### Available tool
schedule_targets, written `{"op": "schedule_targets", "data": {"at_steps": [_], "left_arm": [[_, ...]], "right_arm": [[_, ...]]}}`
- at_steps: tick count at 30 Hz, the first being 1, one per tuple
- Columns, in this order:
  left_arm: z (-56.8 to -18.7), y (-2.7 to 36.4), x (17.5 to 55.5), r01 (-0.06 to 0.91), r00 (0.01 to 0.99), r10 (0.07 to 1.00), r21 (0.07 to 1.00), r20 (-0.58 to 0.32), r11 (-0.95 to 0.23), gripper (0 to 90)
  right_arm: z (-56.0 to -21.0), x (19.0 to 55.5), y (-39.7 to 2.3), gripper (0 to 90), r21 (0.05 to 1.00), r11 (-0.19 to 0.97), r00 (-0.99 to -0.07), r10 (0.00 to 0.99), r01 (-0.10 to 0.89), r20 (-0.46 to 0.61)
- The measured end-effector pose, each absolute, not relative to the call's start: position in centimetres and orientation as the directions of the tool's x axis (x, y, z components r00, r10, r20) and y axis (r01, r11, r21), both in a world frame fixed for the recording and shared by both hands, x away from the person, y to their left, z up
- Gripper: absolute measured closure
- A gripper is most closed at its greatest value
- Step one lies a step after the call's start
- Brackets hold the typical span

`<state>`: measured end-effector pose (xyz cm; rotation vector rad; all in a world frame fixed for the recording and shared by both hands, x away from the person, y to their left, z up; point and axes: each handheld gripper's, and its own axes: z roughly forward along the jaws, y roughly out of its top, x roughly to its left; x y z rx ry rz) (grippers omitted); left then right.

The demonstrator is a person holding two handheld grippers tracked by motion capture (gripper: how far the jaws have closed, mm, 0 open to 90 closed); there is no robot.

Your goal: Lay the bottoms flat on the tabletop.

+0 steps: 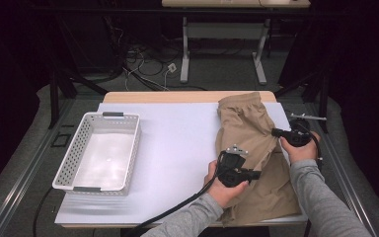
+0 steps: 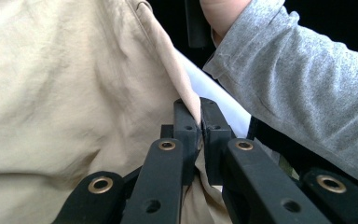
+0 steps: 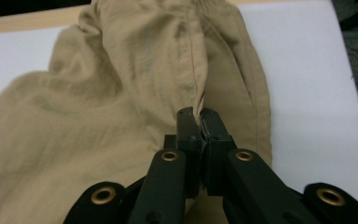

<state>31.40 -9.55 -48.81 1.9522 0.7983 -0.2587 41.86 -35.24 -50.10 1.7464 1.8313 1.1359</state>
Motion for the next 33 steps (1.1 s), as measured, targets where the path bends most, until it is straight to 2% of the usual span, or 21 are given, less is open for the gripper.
{"op": "schedule_targets", "data": {"at_steps": [7,14,25,29,33], "left_arm": [[-49.3,-9.4,31.5,0.634,0.759,0.434,0.704,-0.485,-0.321,86.6],[-49.0,-9.4,31.6,0.620,0.766,0.431,0.726,-0.477,-0.298,83.6],[-48.7,-9.2,31.8,0.624,0.763,0.411,0.735,-0.499,-0.267,80.4],[-48.5,-8.7,31.6,0.611,0.774,0.402,0.743,-0.489,-0.273,75.9],[-48.2,-7.4,31.3,0.586,0.790,0.392,0.770,-0.472,-0.253,66.8]], "right_arm": [[-52.2,41.8,-35.2,87.5,0.712,-0.092,-0.153,0.950,0.696,0.272],[-50.8,42.8,-35.6,87.7,0.733,-0.100,-0.153,0.951,0.673,0.270],[-48.4,46.4,-35.4,87.8,0.741,-0.003,-0.148,0.979,0.671,0.138],[-49.3,47.1,-35.3,87.8,0.711,0.022,-0.131,0.986,0.703,0.099],[-50.4,47.2,-35.5,86.4,0.703,0.036,-0.134,0.987,0.710,0.085]]}}
